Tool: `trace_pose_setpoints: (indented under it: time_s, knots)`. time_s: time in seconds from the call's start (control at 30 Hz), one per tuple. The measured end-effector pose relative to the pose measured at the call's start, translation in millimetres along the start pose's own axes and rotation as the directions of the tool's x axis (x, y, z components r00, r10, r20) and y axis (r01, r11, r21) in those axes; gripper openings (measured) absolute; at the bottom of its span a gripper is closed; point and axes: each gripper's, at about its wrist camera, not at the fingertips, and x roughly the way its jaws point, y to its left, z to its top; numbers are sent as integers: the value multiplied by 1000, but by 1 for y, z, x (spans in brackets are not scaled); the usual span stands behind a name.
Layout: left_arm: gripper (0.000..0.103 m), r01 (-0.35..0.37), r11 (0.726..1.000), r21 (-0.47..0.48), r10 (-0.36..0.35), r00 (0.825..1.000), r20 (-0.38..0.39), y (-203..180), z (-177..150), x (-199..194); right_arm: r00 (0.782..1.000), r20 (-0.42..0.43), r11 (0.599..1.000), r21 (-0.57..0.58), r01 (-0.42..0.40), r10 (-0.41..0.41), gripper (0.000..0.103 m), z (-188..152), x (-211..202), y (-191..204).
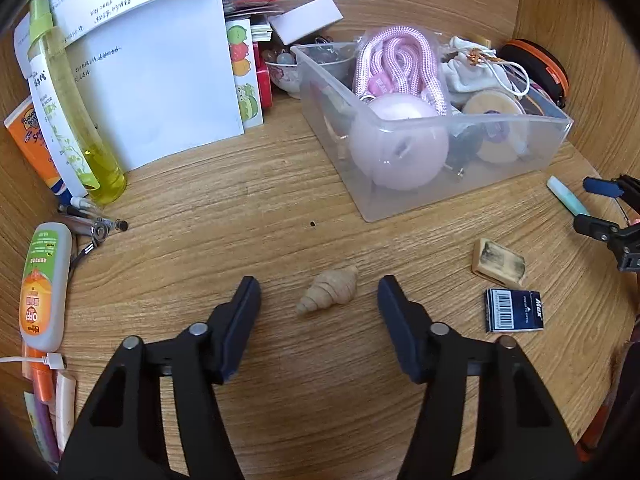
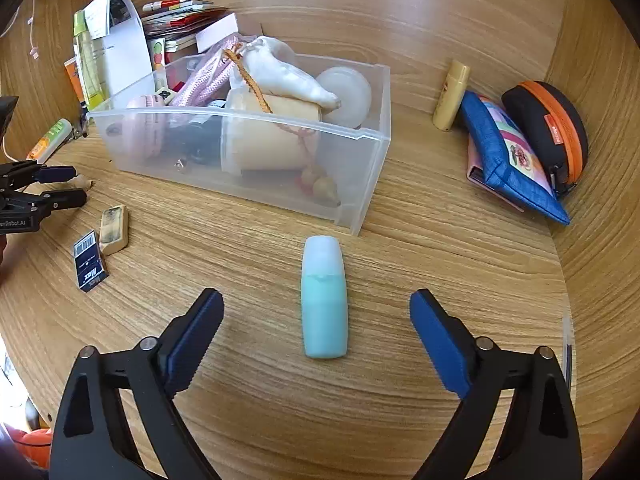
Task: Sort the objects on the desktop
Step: 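Grasp the light blue bottle with the right tool while the left tool grasps the beige shell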
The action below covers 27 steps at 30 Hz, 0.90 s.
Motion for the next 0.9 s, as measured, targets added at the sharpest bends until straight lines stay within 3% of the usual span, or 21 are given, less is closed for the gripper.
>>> trace_pose_setpoints:
  time_s: [0.1,0.43,0.7,0.9]
  knots:
    - [52,0,1000,13,0,1000,4,-2,1,0,1000,-20,1000,-1,-12,12,69,1,6,-1]
    - [49,8,1000,13,-8,1000,5,-2,1,1,998,-28,998,-1,-63,63,49,0,13,-2]
    - [36,26,998,49,-27,1000,10,-7,0,-1,994,-25,994,-9,-107,107,27,-5,11,5]
    - [29,35,998,54,-36,999,8,-7,3,1,993,-14,993,-34,-117,117,23,-8,9,15]
